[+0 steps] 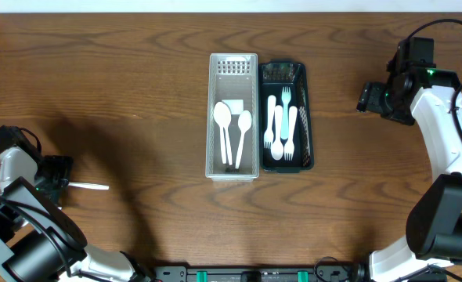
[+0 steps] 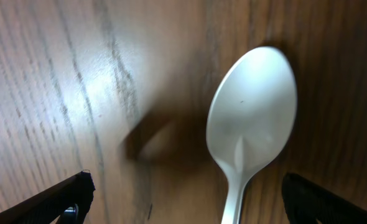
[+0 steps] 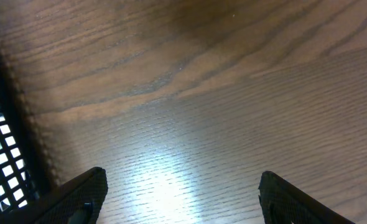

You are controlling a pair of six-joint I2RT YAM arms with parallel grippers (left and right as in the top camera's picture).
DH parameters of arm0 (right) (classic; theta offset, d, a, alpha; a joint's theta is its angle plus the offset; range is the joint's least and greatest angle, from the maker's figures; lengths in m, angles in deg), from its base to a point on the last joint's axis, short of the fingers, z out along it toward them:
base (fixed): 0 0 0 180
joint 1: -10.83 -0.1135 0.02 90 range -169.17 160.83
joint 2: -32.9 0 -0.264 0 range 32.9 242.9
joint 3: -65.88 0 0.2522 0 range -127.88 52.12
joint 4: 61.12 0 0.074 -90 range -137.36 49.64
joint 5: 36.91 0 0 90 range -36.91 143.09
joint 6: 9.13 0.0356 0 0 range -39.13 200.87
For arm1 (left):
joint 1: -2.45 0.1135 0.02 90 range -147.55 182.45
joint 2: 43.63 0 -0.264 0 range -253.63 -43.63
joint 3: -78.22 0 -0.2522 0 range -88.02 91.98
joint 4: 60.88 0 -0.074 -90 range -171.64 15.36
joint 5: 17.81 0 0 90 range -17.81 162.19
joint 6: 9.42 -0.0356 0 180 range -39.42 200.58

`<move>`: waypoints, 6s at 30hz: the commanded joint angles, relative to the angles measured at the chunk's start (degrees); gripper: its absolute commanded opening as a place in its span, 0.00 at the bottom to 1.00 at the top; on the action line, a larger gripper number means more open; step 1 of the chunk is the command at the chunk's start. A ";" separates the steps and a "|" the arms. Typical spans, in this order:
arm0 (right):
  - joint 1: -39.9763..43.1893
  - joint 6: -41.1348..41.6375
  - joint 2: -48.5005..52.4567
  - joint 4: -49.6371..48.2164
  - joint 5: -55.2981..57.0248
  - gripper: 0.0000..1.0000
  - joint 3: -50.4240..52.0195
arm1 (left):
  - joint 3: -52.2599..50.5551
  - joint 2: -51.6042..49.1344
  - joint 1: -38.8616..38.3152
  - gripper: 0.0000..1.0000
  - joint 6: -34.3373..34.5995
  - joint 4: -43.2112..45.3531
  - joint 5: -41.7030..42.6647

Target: Pack container

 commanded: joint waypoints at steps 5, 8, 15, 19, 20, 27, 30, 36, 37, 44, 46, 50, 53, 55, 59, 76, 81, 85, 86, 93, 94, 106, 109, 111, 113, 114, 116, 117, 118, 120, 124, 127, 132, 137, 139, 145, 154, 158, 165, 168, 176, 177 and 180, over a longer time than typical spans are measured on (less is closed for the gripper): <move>0.33 -0.81 -0.04 0.09 0.20 0.81 0.07 | -0.02 -1.75 -0.31 0.98 -1.49 1.46 -0.13; 0.33 -0.81 -0.04 0.07 0.20 0.81 0.07 | -0.02 -2.40 -0.96 0.98 -1.62 2.08 -0.11; 0.33 -0.81 -0.04 0.07 0.20 0.81 0.07 | -0.02 -2.75 -2.91 0.98 -1.60 3.85 -0.13; 0.33 -0.81 -0.04 0.09 0.20 0.81 0.07 | -0.02 -2.95 -3.04 0.98 -1.62 4.17 -0.13; 0.33 -0.83 -0.04 0.07 0.22 0.81 0.07 | -0.02 -3.13 -3.04 0.98 -1.62 4.24 -0.11; 0.35 -0.83 -0.04 0.09 0.22 0.81 0.07 | -0.02 -4.72 -3.04 0.98 -1.64 4.24 -0.11; 0.35 -0.83 -0.04 0.11 0.22 0.81 0.07 | -0.02 -5.95 -3.04 0.98 -1.64 4.22 -0.11; 0.35 -0.83 -0.04 0.09 0.22 0.82 0.07 | -0.02 -6.86 -3.04 0.98 -1.62 4.22 -0.07; 0.35 -0.83 -0.04 0.07 0.22 0.81 0.07 | -0.02 -6.86 -3.04 0.98 -1.62 4.22 -0.07; 0.35 -0.83 -0.04 0.04 0.24 0.82 0.07 | -0.02 -6.86 -3.04 0.81 -1.60 2.36 1.42; 0.35 -0.83 -0.04 0.04 0.24 0.82 0.07 | -0.02 -6.86 -3.04 0.70 -1.62 2.05 1.42; 0.35 -0.83 -0.04 0.07 0.22 0.82 0.07 | -0.02 -6.86 -3.04 0.46 -1.62 1.75 1.42; 0.35 -0.83 -0.04 0.07 0.24 0.82 0.07 | -0.02 -6.86 -3.04 0.27 -1.62 1.57 1.42; 0.35 -0.83 -0.04 0.07 0.24 0.82 0.07 | -0.02 -6.86 -3.04 0.15 -1.62 1.40 1.42; 0.35 -0.83 -0.04 0.02 0.24 0.82 0.07 | -0.02 -6.84 -3.04 0.06 -1.62 1.20 1.42; 0.33 -0.81 -0.04 -1.90 0.22 0.82 0.07 | 19.37 10.82 -27.82 0.06 -17.92 -16.87 1.86; 0.35 -0.81 -0.04 -2.36 0.22 0.82 0.07 | 26.99 12.31 -46.21 0.06 -24.79 -17.29 1.79; 0.35 -0.81 -0.04 -2.36 0.22 0.82 0.07 | 28.24 12.00 -57.94 0.06 -26.93 -13.35 0.98; 0.33 -0.81 -0.04 -2.36 0.22 0.82 0.07 | 28.24 11.65 -60.57 0.06 -27.85 -12.22 0.66; 0.33 -0.81 -0.04 -2.34 0.20 0.82 0.07 | 28.17 3.72 -68.70 0.06 -28.46 -10.34 0.59; 0.35 -0.81 -0.04 -2.34 0.20 0.82 0.07 | 28.17 1.77 -68.98 0.06 -28.09 -10.32 0.76; 0.35 -0.81 -0.04 -2.29 0.20 0.83 0.07 | 28.17 -9.09 -69.05 0.10 -27.91 -8.37 1.84; 0.35 -0.81 -0.04 -2.29 0.20 0.83 0.07 | 28.20 -8.98 -69.02 0.35 -27.91 -7.67 1.84; 0.35 -0.81 -0.04 -2.29 0.20 0.83 0.07 | 28.22 -8.94 -69.02 0.38 -27.93 -7.74 1.84; 0.35 -0.81 -0.04 -2.29 0.20 0.83 0.07 | 28.30 -8.48 -69.02 0.38 -27.91 -7.72 1.81; 0.35 -0.81 -0.04 -2.32 0.22 0.83 0.07 | 28.41 -8.09 -69.02 0.38 -27.91 -7.69 1.70; 0.35 -0.83 -0.04 -2.38 0.22 0.84 0.07 | 28.76 -7.08 -68.96 0.38 -27.89 -7.76 0.35; 0.35 -0.83 -0.04 -2.51 0.22 0.84 0.07 | 28.79 -6.29 -68.87 0.38 -27.89 -7.76 -0.61; 0.35 -0.83 -0.04 -2.78 0.22 0.84 0.07 | 28.79 -5.29 -68.74 0.38 -27.85 -7.82 -2.23; 0.33 -1.29 -0.04 -3.67 0.22 0.85 0.07 | 28.79 -2.95 -68.19 0.38 -26.77 -8.17 -5.75; -0.72 -5.09 -0.07 -7.61 -0.24 0.88 0.04 | 28.79 2.51 -65.44 0.49 -26.40 -7.56 -9.44; -3.08 -5.77 -0.07 -13.57 -0.22 0.96 0.04 | 28.79 5.25 -61.66 0.98 -26.45 -5.49 -9.44; -7.19 -5.75 -0.07 -25.16 -0.22 0.99 0.04 | 28.76 5.73 -54.34 0.98 -26.43 -3.67 -9.40; -8.33 -7.28 -0.28 -30.32 6.91 0.99 0.04 | 28.61 5.62 -48.98 0.98 -28.06 -3.28 -9.46; -8.17 -7.72 -0.55 -28.94 6.93 0.99 0.04 | 28.61 5.60 -46.58 0.98 -31.26 -1.27 -9.44; -7.87 -7.69 -4.11 -20.79 10.16 0.99 0.07 | 27.78 6.32 -41.94 0.98 -34.82 -0.20 -6.27; -7.87 -6.23 -19.74 -17.79 10.19 0.99 9.40 | 9.27 19.06 -41.88 0.98 -35.04 9.55 -5.01; -7.93 -3.74 -29.38 -18.80 10.36 0.99 21.16 | -6.69 31.23 -42.80 0.98 -35.06 19.50 -4.79; -11.37 -2.03 -52.13 -20.61 12.66 0.99 38.25 | -27.10 56.24 -49.48 0.98 -44.76 26.51 -4.68; -12.81 0.28 -60.61 -18.10 11.87 0.99 42.32 | -30.93 65.94 -51.25 0.98 -44.89 25.44 -4.66; -13.14 3.52 -69.07 -8.13 11.37 0.99 46.03 | -32.37 78.86 -51.58 0.98 -44.89 18.78 -4.66; -13.14 3.52 -68.98 -7.72 11.17 0.99 46.03 | -32.37 79.06 -51.58 0.98 -44.89 18.78 -4.68; -13.14 3.52 -68.91 -6.29 10.56 0.99 46.03 | -32.37 79.01 -51.58 0.98 -44.89 18.75 -4.66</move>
